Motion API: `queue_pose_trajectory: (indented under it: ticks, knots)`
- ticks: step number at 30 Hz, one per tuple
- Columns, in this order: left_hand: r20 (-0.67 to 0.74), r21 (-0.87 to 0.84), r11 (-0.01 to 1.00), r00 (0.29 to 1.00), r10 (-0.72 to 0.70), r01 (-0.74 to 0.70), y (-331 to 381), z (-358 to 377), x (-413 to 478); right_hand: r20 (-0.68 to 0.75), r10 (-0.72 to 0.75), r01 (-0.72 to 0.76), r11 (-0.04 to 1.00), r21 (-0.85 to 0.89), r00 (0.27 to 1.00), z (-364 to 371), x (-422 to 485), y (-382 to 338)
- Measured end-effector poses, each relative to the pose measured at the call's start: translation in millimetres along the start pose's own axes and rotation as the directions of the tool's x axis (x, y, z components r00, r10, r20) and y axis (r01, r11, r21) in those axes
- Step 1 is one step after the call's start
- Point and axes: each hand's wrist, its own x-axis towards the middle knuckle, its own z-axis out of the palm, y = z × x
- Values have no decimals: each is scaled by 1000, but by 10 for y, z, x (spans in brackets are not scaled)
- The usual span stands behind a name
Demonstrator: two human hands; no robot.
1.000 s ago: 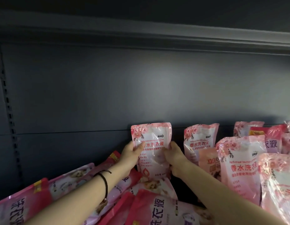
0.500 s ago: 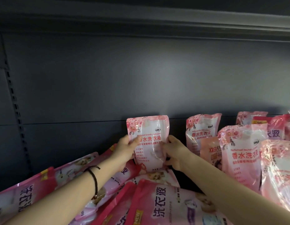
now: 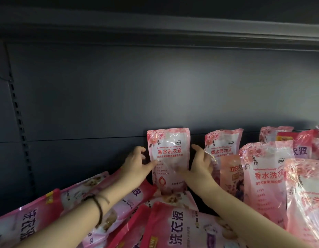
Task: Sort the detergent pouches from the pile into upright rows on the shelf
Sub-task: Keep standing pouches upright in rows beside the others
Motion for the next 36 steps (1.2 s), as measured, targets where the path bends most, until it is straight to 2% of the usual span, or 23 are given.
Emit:
queue_pose_trajectory:
  ticks: [1, 2, 3, 4, 6, 8, 10, 12, 24, 33, 36]
  knots:
    - [-30, 107, 983, 987, 156, -152, -26, -57, -121, 82, -122, 134, 978, -162, 989, -51, -87, 14]
    - [36, 161, 936, 950, 311, -313, -37, -100, -241, 228, -187, 251, 922, -296, 956, -101, -155, 18]
    - [187, 172, 882, 894, 407, -438, -31, -131, -356, 386, -165, 325, 860, -394, 907, -133, -204, 32]
    - [361, 181, 833, 823, 438, -522, -15, -138, -447, 520, -87, 369, 803, -469, 850, -140, -235, 59]
    - [606, 271, 748, 711, 357, -606, 5, -107, -554, 669, 109, 400, 727, -558, 735, -101, -253, 156]
    - [673, 299, 754, 689, 267, -584, 2, -88, -597, 694, 160, 356, 765, -536, 702, -56, -266, 242]
    - [694, 293, 794, 690, 207, -532, -29, -85, -628, 699, 108, 308, 843, -441, 707, -46, -286, 297]
    - [714, 285, 817, 680, 168, -501, -58, -97, -663, 692, 59, 296, 876, -381, 720, -53, -301, 319]
    - [739, 152, 899, 652, 172, -410, -196, -398, -936, 704, -28, 358, 875, -326, 710, 112, -648, 184]
    - [738, 246, 910, 673, 46, -332, -416, -737, -1120, 742, -53, 406, 862, -304, 668, 460, -771, -50]
    - [744, 253, 909, 667, 37, -332, -397, -740, -1122, 772, -44, 434, 847, -308, 634, 386, -725, -110]
